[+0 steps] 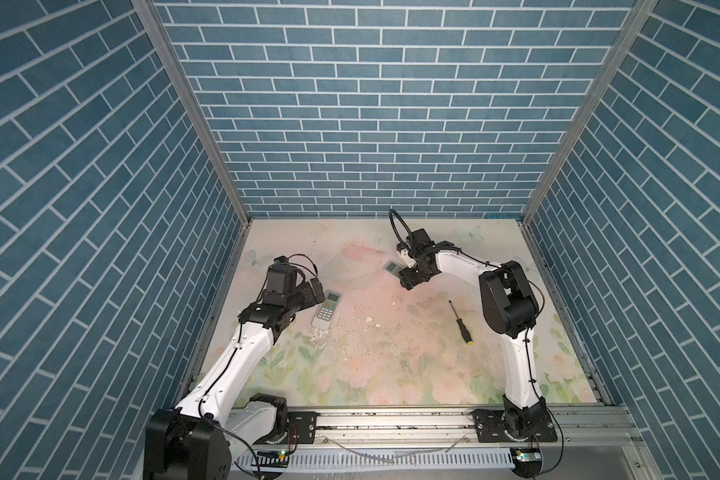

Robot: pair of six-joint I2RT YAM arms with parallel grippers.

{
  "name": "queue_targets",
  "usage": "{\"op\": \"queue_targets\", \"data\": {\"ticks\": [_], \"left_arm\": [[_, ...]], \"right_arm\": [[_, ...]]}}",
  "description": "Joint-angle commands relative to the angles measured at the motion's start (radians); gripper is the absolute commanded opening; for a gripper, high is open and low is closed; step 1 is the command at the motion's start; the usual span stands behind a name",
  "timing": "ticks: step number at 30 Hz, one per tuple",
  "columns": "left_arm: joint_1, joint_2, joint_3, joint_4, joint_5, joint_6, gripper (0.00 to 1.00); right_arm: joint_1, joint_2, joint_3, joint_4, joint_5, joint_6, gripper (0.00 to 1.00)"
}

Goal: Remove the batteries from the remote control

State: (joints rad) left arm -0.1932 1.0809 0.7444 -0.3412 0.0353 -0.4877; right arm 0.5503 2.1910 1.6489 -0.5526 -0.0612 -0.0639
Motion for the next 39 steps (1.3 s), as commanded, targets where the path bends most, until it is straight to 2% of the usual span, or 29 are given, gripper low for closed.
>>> {"op": "queue_targets", "data": {"ticks": [1,7,13,16,20,27,39], "left_arm": [[-0.005,0.017,0.031,0.008,0.016,-0.009,1.00],[-0.004,0.062,0.049,0.034,0.065,-0.021,1.00],[-0.005,0.169,0.114,0.081,0.165,-0.029,1.00],[-0.005,0.245,0.159,0.129,0.240,-0.045,1.00],[-0.013,0.362,0.222,0.183,0.340,-0.082,0.91],[-0.089,0.513,0.305,0.275,0.407,-0.136,0.88],[-0.194,0.655,0.277,0.636,0.461,-0.336,0.82]], "right_arm": [[0.011,0.038,0.031,-0.036,0.001,-0.037,0.69],[0.019,0.031,0.029,-0.043,0.006,-0.039,0.54],[0.025,0.010,0.007,-0.039,-0.005,-0.043,0.45],[0.027,-0.051,-0.015,-0.035,-0.019,-0.042,0.41],[0.028,-0.114,-0.065,-0.026,-0.050,-0.032,0.36],[0.037,-0.221,-0.154,-0.011,-0.088,-0.015,0.32],[0.092,-0.344,-0.213,-0.004,-0.171,0.001,0.30]]}}
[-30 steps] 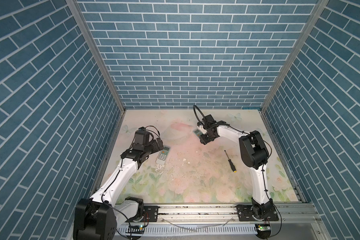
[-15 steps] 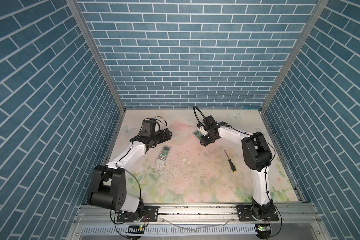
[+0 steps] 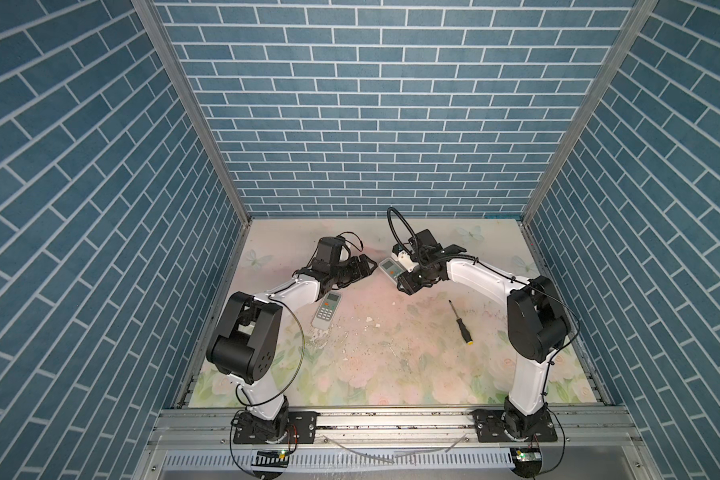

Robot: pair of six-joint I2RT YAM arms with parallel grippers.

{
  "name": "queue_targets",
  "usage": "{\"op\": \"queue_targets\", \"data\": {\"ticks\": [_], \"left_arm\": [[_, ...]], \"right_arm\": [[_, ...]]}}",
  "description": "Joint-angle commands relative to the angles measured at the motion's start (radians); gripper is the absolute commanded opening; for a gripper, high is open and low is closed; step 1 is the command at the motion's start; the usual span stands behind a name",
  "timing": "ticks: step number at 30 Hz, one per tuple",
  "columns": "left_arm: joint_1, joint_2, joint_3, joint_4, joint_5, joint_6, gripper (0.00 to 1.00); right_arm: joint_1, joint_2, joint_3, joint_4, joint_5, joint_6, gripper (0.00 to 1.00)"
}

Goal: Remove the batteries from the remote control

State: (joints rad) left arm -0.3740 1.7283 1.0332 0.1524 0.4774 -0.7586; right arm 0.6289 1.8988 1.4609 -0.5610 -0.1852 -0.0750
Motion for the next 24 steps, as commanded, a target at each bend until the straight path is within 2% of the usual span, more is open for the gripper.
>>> {"op": "queue_targets", "data": {"ticks": [1,5,14,24], "left_arm": [[-0.018,0.010,-0.017,0.163,0.018,-0.075,0.82],[-0.030,0.021,-0.033,0.236,0.013,-0.105,0.80],[-0.050,0.064,-0.039,0.328,0.036,-0.156,0.58],[-0.059,0.087,-0.044,0.382,0.049,-0.186,0.41]], "right_arm": [[0.018,-0.060,-0.026,0.008,-0.051,0.015,0.30],[0.028,-0.085,-0.032,0.019,-0.066,0.027,0.29],[0.036,-0.106,-0.030,0.023,-0.072,0.038,0.27],[0.037,-0.106,-0.013,0.035,-0.076,0.046,0.25]]}}
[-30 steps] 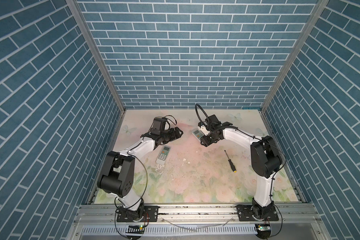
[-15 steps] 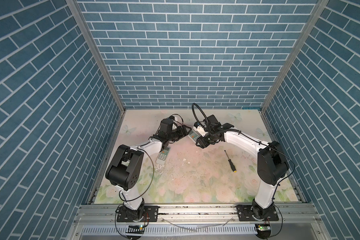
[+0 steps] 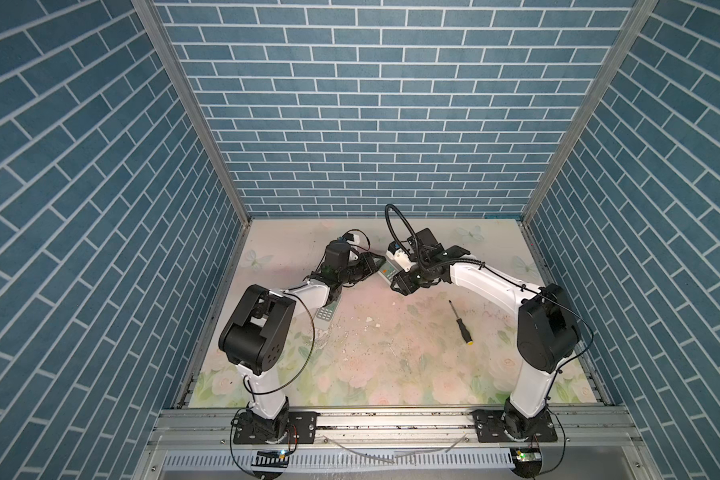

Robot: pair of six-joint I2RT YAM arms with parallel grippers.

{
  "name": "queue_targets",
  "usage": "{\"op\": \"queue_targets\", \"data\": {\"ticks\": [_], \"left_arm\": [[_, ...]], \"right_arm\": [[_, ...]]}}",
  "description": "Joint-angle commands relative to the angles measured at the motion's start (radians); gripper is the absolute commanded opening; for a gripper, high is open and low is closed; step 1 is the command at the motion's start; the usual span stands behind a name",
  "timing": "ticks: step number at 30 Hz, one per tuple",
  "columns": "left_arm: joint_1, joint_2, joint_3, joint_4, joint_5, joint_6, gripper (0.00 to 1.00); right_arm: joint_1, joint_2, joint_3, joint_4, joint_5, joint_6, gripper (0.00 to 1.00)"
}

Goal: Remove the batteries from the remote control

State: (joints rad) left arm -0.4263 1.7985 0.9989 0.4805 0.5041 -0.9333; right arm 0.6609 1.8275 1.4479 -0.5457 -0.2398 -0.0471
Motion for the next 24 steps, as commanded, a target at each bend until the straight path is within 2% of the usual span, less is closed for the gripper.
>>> {"op": "queue_targets", "data": {"ticks": [1,7,16,18,24], "left_arm": [[-0.006,0.018,-0.009,0.059,0.025,-0.013,0.39],[-0.008,0.018,-0.006,0.064,0.027,-0.016,0.20],[-0.007,0.022,-0.023,0.102,0.027,-0.033,0.01],[-0.008,0.018,-0.031,0.116,0.026,-0.040,0.00],[-0.007,-0.010,-0.067,0.146,0.008,-0.040,0.00]], "right_arm": [[0.006,-0.033,0.001,0.020,-0.023,0.018,0.25],[0.005,-0.031,0.005,0.024,-0.020,0.020,0.25],[0.006,-0.040,0.009,0.031,-0.015,0.026,0.27],[0.005,-0.047,0.005,0.038,-0.016,0.034,0.31],[0.005,-0.067,-0.007,0.059,-0.018,0.056,0.60]]}}
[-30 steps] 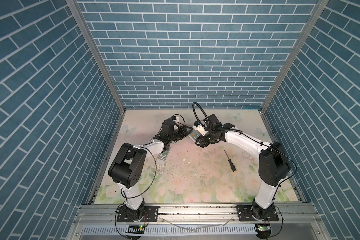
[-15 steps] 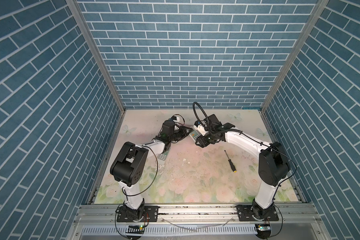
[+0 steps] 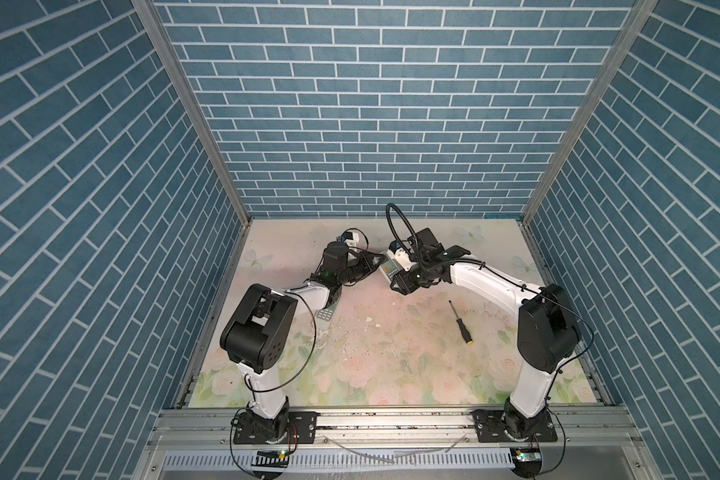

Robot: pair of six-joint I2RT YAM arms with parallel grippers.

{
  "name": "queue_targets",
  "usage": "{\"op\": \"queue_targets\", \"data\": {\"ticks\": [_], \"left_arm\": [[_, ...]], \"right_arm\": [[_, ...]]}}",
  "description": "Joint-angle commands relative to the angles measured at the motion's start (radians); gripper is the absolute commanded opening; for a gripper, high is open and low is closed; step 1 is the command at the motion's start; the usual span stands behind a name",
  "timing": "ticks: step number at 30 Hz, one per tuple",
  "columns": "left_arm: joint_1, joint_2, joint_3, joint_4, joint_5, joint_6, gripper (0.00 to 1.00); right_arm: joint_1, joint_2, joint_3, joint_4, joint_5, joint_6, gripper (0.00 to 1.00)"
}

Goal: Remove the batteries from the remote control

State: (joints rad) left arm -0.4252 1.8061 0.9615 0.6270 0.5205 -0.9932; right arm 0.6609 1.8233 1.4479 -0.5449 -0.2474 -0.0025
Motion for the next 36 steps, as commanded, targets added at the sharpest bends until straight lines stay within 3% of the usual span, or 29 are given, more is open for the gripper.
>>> {"op": "queue_targets", "data": {"ticks": [1,9,16,20,27,31,36], "left_arm": [[-0.009,-0.021,-0.032,0.004,-0.007,0.020,0.00],[-0.006,-0.051,-0.015,0.019,-0.003,0.032,0.00],[0.006,-0.076,0.005,0.028,-0.004,0.028,0.00],[0.018,-0.095,-0.002,0.064,-0.015,0.005,0.00],[0.038,-0.111,-0.016,0.215,-0.073,-0.071,0.00],[0.038,-0.077,-0.002,0.347,-0.100,-0.165,0.00],[0.036,-0.039,0.015,0.436,-0.111,-0.235,0.00]], "right_arm": [[0.004,-0.066,-0.009,0.062,-0.009,0.019,0.64],[-0.004,-0.143,-0.073,0.154,-0.009,0.091,0.81],[-0.038,-0.235,-0.140,0.224,0.002,0.180,0.84],[-0.100,-0.314,-0.243,0.330,-0.041,0.302,0.84],[-0.207,-0.400,-0.535,0.844,-0.182,0.692,0.81],[-0.208,-0.314,-0.634,1.228,-0.226,0.912,0.77],[-0.209,-0.142,-0.637,1.622,-0.287,1.102,0.71]]}}
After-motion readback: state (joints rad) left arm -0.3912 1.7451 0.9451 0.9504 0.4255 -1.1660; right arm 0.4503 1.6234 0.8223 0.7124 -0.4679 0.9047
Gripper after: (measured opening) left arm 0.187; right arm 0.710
